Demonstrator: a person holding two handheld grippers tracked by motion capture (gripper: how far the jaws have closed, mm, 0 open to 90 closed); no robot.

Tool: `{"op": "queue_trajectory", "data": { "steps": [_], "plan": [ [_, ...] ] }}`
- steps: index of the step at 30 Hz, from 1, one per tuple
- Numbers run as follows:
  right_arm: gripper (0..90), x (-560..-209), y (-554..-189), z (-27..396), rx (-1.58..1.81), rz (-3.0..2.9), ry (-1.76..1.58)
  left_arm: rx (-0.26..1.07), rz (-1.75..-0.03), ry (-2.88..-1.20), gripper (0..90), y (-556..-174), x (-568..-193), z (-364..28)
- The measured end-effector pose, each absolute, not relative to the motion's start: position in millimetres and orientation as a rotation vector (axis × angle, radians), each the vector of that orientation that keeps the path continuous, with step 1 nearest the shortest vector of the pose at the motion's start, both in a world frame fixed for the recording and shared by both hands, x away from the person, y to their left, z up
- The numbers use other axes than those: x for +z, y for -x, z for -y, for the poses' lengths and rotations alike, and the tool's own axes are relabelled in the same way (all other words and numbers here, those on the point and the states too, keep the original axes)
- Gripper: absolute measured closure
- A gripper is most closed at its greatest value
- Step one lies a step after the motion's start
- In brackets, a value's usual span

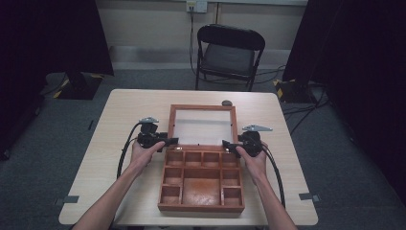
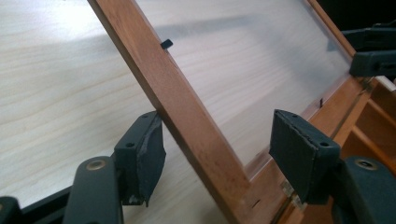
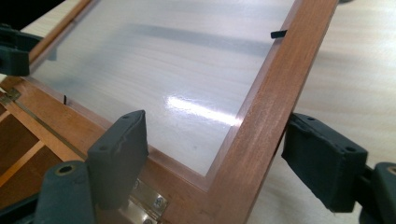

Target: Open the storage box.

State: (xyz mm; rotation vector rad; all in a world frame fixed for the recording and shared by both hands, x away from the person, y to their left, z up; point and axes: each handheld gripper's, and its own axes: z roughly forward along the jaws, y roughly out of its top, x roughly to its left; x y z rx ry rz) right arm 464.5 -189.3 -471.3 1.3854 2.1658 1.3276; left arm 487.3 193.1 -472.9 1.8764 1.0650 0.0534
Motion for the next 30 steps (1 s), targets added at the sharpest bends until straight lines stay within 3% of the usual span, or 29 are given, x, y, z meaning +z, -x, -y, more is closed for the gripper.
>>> {"op": "queue_trajectory", "data": {
  "steps": [16, 17, 30],
  "plan": [
    [20.7, -478, -469, 195, 1.353, -2.183, -1.502, 0.037, -1.085, -1.855, 35.7, -488, -476, -198],
    [24.2, -477, -468, 196, 1.325, -2.171, -1.472, 0.037, -1.084, -1.848, 35.6, -488, -475, -199],
    [16.9, -460, -453, 212, 1.306, -2.144, -1.422, 0.105, -1.076, -1.884, 32.0, -476, -467, -209]
  ]
}}
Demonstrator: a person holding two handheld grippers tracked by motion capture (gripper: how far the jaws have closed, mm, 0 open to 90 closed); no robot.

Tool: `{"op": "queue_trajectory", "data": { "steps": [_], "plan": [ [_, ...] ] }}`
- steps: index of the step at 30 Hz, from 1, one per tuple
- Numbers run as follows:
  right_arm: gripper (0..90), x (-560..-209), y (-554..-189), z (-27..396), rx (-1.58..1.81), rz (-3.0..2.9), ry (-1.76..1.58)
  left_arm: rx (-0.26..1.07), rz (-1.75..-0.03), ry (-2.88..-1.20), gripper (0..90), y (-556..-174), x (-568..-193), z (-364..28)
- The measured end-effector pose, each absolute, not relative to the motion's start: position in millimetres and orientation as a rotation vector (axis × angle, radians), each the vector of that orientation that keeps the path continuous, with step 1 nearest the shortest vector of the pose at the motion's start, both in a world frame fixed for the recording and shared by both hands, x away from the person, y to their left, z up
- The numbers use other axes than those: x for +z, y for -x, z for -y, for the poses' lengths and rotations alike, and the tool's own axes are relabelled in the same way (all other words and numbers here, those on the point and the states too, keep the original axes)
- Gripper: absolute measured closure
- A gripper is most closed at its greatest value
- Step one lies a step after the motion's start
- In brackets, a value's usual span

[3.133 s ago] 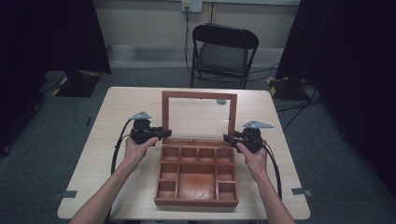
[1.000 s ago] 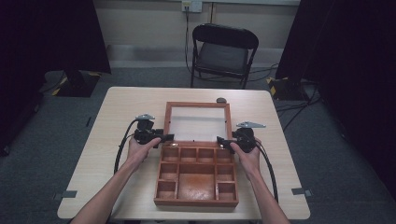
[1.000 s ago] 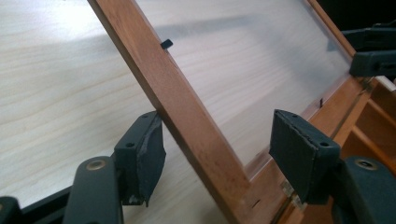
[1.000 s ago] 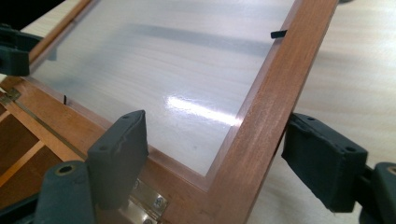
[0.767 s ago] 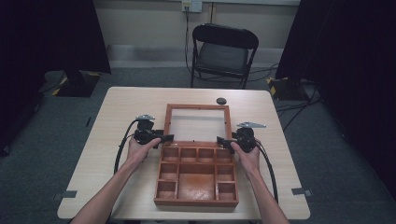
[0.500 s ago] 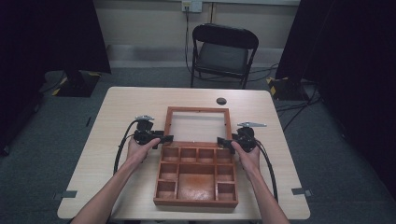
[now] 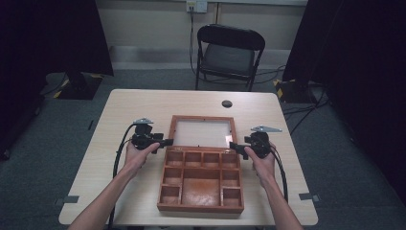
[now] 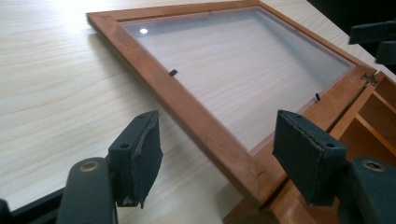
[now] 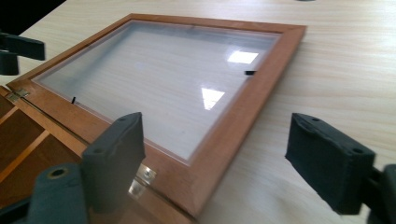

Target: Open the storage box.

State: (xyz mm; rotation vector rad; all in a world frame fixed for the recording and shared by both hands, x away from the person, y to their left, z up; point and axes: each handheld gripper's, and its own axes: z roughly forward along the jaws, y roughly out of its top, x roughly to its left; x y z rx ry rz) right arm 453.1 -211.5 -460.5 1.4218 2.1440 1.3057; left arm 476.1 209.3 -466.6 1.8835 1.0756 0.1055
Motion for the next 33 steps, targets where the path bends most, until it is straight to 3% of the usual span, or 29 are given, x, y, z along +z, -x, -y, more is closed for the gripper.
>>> {"op": "queue_trajectory", "data": {
  "steps": [15, 18, 24, 28, 31, 33],
  "plan": [
    [14.7, -456, -412, 257, 1.215, -2.129, -1.444, 0.161, -1.119, -1.972, 21.5, -438, -470, -264],
    [14.8, -462, -400, 267, 1.115, -2.136, -1.481, 0.225, -1.158, -2.068, 19.2, -427, -477, -275],
    [14.7, -479, -384, 281, 1.007, -2.156, -1.494, 0.22, -1.183, -2.048, 19.8, -416, -489, -290],
    [14.2, -490, -382, 280, 0.884, -2.146, -1.496, 0.372, -1.205, -2.027, 19.4, -412, -495, -286],
    [12.4, -496, -380, 278, 0.853, -2.114, -1.441, 0.518, -1.129, -2.081, 14.4, -405, -502, -275],
    [9.4, -499, -380, 279, 0.882, -2.098, -1.426, 0.51, -1.14, -2.08, 12.2, -406, -502, -273]
  ]
}}
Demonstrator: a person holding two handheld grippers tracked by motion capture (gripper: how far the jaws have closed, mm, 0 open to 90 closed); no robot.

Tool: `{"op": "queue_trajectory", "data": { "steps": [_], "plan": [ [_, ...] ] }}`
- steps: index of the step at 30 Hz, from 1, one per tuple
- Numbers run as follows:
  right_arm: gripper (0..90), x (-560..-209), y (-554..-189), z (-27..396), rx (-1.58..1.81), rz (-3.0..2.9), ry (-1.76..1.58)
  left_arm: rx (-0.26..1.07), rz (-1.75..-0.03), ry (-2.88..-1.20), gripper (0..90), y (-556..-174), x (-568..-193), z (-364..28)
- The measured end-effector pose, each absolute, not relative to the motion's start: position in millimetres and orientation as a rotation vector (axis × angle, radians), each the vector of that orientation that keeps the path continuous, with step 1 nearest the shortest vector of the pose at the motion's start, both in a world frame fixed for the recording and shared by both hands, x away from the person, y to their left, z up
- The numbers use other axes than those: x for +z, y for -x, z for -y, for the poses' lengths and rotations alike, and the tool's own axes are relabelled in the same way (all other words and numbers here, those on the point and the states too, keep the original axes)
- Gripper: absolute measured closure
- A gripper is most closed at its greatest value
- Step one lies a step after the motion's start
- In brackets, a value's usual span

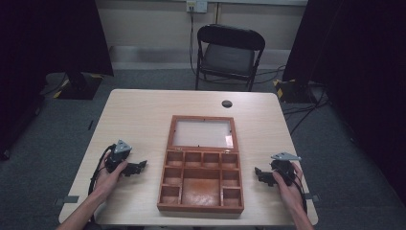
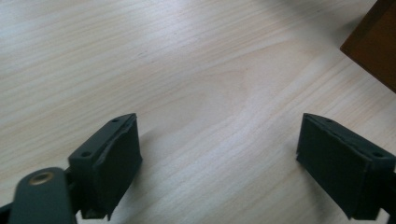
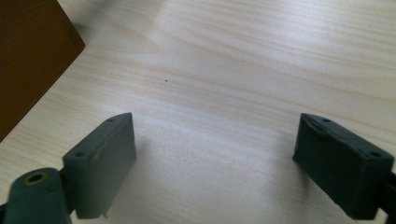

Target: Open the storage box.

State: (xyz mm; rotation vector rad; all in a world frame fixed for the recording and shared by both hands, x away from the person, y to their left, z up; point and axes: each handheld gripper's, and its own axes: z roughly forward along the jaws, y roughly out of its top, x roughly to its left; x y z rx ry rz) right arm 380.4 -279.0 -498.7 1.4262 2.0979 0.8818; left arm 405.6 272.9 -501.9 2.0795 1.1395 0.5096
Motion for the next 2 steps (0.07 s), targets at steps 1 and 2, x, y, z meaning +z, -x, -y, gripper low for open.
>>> {"op": "queue_trajectory", "data": {
  "steps": [1, 2],
  "plan": [
    [9.0, -500.2, -380.0, 280.1, 0.892, -2.089, -1.422, 0.509, -1.139, -2.08, 11.9, -405.6, -501.9, -272.9],
    [9.0, -500.3, -380.0, 280.2, 0.892, -2.086, -1.423, 0.509, -1.14, -2.079, 11.9, -405.7, -501.9, -272.9]
  ]
}}
